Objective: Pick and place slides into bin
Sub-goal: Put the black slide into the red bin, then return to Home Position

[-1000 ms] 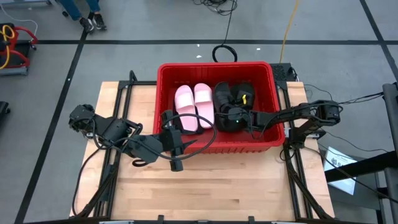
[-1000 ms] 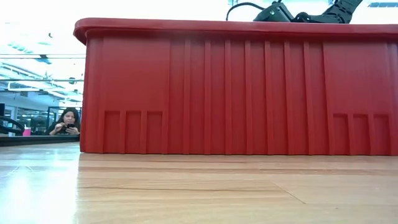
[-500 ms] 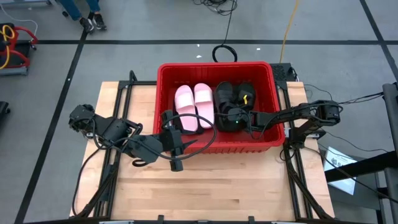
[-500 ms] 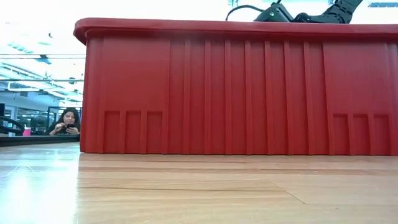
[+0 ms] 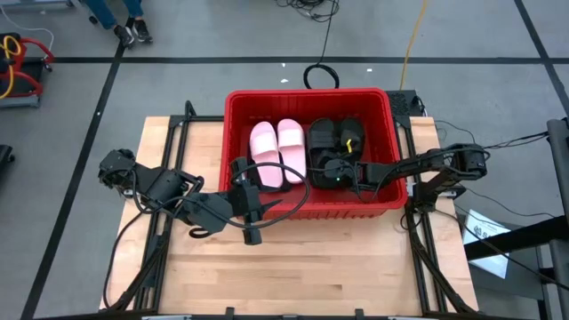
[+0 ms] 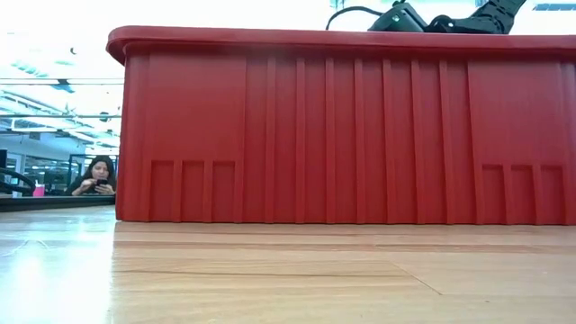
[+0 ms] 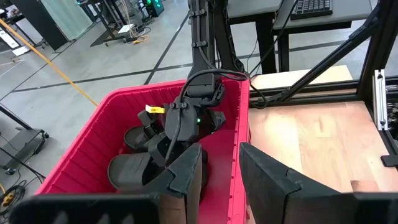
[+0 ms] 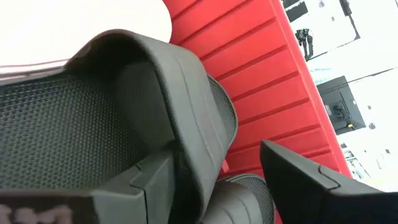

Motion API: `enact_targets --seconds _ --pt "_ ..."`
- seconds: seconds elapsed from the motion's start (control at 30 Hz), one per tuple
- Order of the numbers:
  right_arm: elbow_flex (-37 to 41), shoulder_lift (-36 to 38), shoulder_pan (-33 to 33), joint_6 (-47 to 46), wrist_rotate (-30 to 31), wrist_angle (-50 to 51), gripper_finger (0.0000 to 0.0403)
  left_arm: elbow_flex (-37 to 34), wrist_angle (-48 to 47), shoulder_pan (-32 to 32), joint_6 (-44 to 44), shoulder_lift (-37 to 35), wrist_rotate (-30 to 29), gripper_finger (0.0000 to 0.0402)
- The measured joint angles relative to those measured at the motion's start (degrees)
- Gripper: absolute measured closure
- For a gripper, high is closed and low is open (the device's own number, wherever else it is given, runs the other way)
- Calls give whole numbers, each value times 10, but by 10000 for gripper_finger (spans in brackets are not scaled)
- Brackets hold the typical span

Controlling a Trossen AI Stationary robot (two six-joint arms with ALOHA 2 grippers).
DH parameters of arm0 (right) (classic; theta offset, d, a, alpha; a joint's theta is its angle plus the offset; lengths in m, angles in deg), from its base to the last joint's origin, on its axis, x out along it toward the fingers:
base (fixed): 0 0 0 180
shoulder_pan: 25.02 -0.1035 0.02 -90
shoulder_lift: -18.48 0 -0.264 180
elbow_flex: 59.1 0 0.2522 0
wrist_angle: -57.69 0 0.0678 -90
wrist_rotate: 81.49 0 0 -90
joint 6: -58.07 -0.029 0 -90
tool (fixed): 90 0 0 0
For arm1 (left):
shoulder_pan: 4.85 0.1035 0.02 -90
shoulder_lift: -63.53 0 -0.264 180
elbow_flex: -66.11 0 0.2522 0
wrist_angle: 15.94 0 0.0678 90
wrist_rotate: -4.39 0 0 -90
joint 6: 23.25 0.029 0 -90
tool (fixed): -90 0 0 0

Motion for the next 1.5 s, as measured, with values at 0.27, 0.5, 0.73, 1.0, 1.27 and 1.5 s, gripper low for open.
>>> enact_targets --seconds 0.27,0.5,0.73,1.0,1.27,1.5 --pt "0 25 -28 21 2 -1 191 0 0 0 0 0 1 289" --pt "0 78 -40 22 2 8 188 0 0 0 0 0 2 289" --pt "0 148 -75 65 45 8 188 0 0 0 2 0 2 289" --pt "0 250 -175 91 59 -5 252 0 0 0 38 0 -9 289" --pt "0 350 -294 78 58 -2 394 0 -49 0 34 -28 -40 330" --pt "0 439 -379 64 34 57 401 1 -170 3 -54 -70 -46 391"
